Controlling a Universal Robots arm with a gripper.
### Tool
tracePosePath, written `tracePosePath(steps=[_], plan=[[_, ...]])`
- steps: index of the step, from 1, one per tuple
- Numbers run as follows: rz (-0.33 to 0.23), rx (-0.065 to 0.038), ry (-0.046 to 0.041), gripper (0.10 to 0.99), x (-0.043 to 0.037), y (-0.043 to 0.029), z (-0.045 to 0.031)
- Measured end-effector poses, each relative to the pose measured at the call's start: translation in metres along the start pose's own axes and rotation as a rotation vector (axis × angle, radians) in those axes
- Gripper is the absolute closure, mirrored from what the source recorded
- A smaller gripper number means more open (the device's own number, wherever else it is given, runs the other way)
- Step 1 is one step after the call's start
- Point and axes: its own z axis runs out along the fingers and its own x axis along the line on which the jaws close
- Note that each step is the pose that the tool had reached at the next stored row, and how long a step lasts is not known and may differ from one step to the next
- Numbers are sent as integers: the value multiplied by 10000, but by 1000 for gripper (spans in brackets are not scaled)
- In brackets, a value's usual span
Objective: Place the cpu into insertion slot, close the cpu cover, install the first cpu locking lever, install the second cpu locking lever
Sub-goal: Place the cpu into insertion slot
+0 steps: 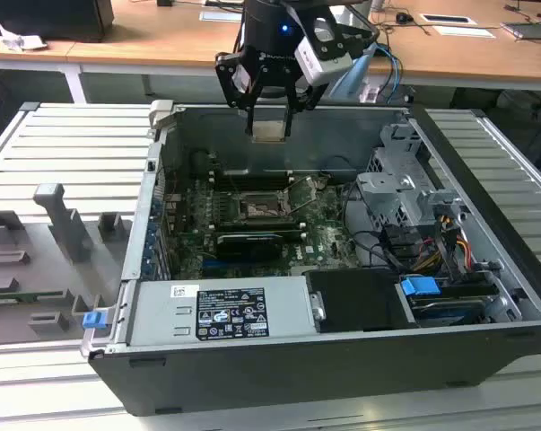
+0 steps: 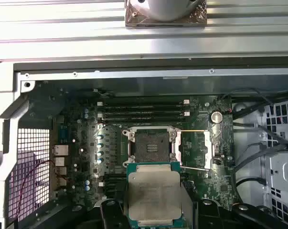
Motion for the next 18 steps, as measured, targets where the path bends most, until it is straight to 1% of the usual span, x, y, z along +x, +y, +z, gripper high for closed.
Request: tracePosePath(steps=[1,2,4,8,10,15,18], plan=[[174,-2,-14,553,-1,0,1],[321,-5,-28,553,-1,-2,23],[322,-2,-29,553,-1,-4,49],[433,-3,-38,553,-1,-5,54],[635,-8,-57,553,-1,-5,58],[925,-14,-83,553,-1,-6,65],[1420,-23,-127,553,-2,-7,76]])
